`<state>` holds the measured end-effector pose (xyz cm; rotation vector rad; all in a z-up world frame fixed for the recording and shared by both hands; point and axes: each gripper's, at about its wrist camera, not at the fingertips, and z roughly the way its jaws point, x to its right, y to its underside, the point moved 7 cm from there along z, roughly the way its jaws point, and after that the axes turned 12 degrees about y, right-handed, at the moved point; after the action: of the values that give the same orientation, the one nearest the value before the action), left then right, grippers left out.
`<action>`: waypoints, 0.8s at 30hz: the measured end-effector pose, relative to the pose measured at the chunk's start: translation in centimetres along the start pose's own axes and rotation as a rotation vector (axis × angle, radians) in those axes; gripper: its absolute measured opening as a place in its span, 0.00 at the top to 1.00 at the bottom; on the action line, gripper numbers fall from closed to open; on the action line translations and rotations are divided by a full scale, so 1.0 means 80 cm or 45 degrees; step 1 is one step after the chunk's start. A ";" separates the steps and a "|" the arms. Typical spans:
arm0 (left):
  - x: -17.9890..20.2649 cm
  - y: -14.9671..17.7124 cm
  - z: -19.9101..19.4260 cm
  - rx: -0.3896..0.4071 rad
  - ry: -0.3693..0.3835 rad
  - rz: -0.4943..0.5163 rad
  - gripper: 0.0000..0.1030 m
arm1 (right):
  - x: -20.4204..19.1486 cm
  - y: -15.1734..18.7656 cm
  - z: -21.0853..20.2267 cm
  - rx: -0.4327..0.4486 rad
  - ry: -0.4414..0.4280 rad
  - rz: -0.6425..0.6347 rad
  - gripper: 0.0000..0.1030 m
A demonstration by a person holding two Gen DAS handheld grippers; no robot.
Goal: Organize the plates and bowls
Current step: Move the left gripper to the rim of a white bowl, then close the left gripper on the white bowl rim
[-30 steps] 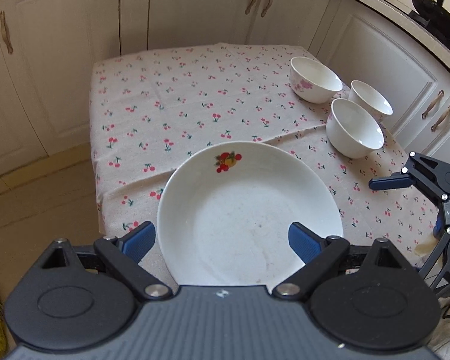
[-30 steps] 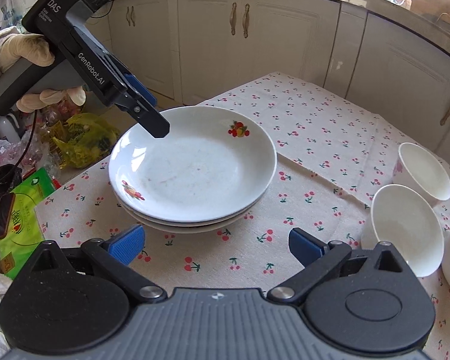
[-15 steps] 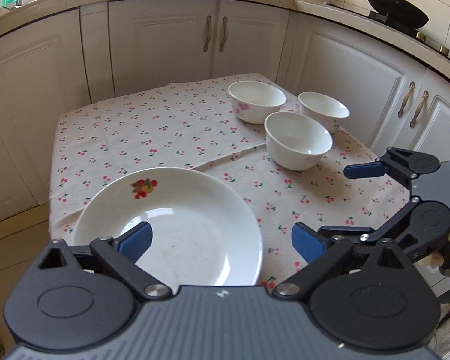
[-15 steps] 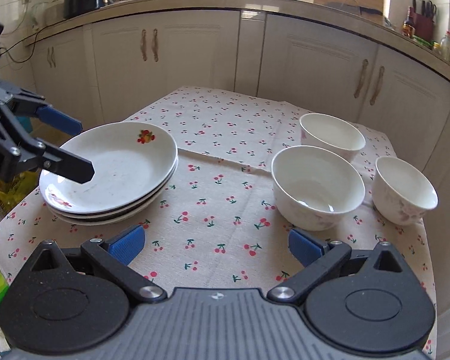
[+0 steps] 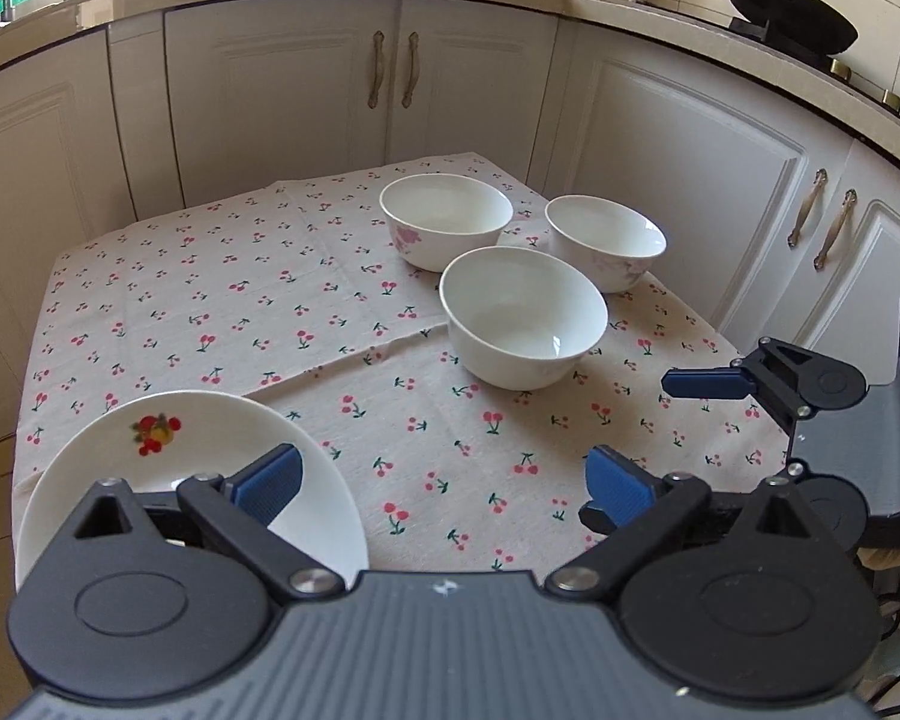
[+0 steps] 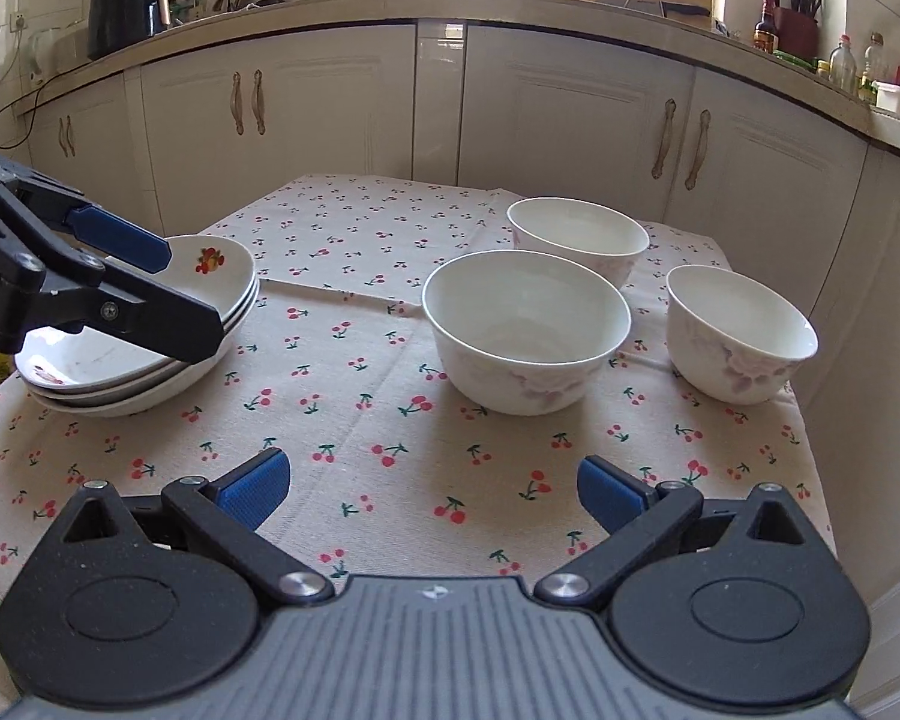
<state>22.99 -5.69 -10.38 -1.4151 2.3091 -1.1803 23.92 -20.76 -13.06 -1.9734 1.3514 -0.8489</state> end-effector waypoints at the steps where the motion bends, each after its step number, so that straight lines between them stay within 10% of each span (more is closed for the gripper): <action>1: 0.003 -0.005 0.006 -0.008 0.002 0.011 0.03 | 0.003 0.000 0.002 0.005 0.001 -0.002 0.00; 24: -0.007 -0.094 0.145 -0.145 0.011 0.148 0.07 | 0.038 -0.029 0.071 0.061 0.065 0.001 0.00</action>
<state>34.39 -13.11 -12.96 -1.2933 2.4631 -1.0393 30.49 -22.26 -14.28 -1.9264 1.3483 -0.9284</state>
